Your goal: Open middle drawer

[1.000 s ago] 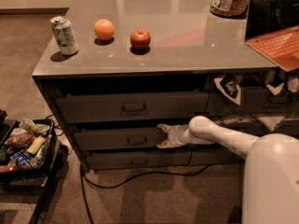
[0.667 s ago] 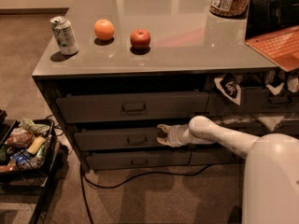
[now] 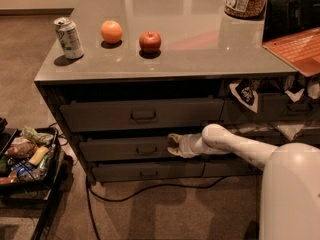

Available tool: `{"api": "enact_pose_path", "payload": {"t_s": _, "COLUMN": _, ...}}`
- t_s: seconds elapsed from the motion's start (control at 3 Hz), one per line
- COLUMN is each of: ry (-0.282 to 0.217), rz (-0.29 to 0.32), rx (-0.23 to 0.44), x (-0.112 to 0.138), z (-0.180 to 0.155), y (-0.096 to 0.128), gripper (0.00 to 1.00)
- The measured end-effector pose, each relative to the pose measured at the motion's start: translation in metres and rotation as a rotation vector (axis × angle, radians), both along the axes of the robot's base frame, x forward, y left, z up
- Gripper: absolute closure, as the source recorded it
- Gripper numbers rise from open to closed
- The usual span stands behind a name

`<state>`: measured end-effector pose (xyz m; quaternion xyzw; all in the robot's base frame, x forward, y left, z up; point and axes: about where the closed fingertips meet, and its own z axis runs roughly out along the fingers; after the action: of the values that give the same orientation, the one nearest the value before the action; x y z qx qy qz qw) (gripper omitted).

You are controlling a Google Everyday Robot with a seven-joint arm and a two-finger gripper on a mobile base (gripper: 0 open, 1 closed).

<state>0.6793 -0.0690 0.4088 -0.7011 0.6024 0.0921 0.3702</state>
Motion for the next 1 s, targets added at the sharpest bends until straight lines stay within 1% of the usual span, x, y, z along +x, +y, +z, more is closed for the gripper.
{"api": "enact_pose_path", "payload": {"t_s": 0.67, "ry": 0.007, "rz": -0.001, "rx": 0.005, "x": 0.0026, "z": 0.0032, "y": -0.0009, "gripper": 0.74}}
{"api": "enact_pose_path", "payload": {"t_s": 1.0, "ry": 0.02, "rz": -0.003, "rx": 0.012, "x": 0.0024, "z": 0.0051, "y": -0.0016, "gripper": 0.78}}
